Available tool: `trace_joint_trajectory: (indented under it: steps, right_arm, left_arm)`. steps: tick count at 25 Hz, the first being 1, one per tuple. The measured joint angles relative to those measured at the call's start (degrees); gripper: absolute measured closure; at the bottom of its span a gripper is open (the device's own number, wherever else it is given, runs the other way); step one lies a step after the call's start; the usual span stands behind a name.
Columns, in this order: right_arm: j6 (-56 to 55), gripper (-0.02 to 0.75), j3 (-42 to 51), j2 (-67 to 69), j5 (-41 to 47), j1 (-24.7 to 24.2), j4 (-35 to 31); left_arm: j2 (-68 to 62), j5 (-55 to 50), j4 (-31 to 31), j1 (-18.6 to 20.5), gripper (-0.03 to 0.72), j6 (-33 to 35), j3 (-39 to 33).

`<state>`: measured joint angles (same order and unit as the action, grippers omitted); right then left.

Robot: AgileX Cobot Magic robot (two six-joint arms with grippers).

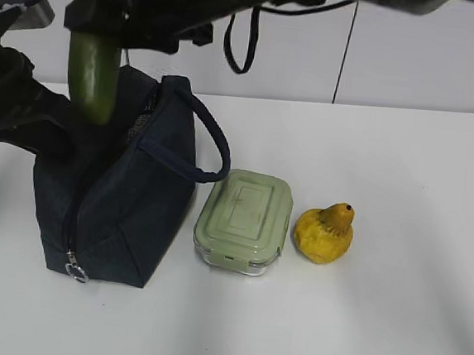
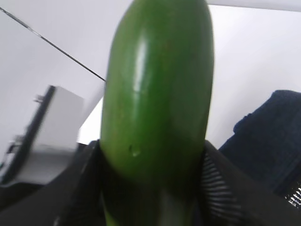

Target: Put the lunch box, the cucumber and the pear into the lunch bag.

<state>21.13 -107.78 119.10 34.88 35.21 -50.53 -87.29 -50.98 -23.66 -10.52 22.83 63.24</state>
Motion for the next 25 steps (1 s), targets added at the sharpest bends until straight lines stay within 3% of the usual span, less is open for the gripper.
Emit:
trace_joint_trajectory:
  steps: [2, 7, 11, 17, 21, 25]
  right_arm:
    - [0.2, 0.322, 0.0, 2.4, 0.2, 0.0, 2.0]
    - [-6.0, 0.322, 0.4, 3.4, 2.1, 0.0, 16.3]
    - [-8.4, 0.308, 0.4, 3.4, 4.0, 0.0, 20.2]
    - [-8.4, 0.103, -3.6, 3.4, 11.9, -1.2, 23.0]
    - [-9.7, 0.107, -5.0, 1.1, 17.7, -4.1, 29.0]
    - [-14.0, 0.122, -5.4, -3.9, 23.6, -7.8, 40.0]
  left_arm:
    - [0.0, 0.0, 0.0, 0.0, 0.693, 0.0, 0.0]
    - [0.0, -0.1, 0.0, 0.0, 0.694, 0.0, 0.0]
    - [0.0, -0.1, 0.0, 0.0, 0.694, 0.0, 0.0]
    - [0.0, -0.1, 0.0, 0.0, 0.694, 0.0, 0.0]
    - [0.0, -0.1, 0.0, 0.0, 0.694, 0.0, 0.0]
    - [0.0, -0.1, 0.0, 0.0, 0.694, 0.0, 0.0]
